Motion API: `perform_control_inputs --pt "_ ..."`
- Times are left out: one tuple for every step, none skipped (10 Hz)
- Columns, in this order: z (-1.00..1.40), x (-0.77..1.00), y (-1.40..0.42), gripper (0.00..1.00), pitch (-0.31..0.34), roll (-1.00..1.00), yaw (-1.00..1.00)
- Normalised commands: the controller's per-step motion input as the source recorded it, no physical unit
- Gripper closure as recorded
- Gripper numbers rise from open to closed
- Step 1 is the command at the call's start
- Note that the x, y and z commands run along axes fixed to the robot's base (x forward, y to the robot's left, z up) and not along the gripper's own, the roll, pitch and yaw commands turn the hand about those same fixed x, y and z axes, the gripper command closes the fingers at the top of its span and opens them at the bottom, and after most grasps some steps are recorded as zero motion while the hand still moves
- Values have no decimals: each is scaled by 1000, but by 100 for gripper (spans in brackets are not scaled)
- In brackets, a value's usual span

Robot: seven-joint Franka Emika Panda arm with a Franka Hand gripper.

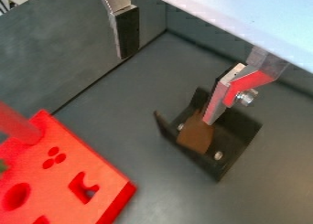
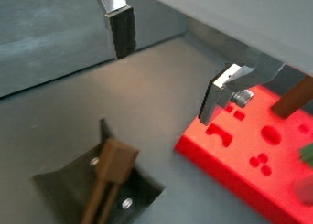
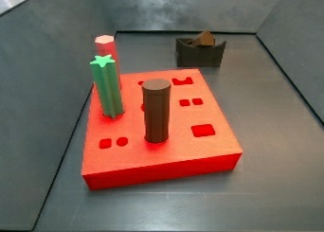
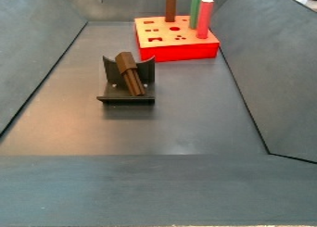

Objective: Pick up the 3 prong object. Move up. Place the 3 prong object on the fixture. Regrasp the 3 prong object. Move to above the board. Insert the 3 prong object.
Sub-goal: Regrasp the 3 prong object.

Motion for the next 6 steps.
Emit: perform_control_inputs --pt "-1 -27 -22 0 -5 1000 5" --pt "-1 -25 -20 0 -9 1000 7" --pt "3 -24 -19 0 -10 1000 7" --pt "10 -20 -16 0 -8 1000 9" --pt "11 -15 -18 0 -4 1000 11" --pt "1 3 -20 0 0 1000 13"
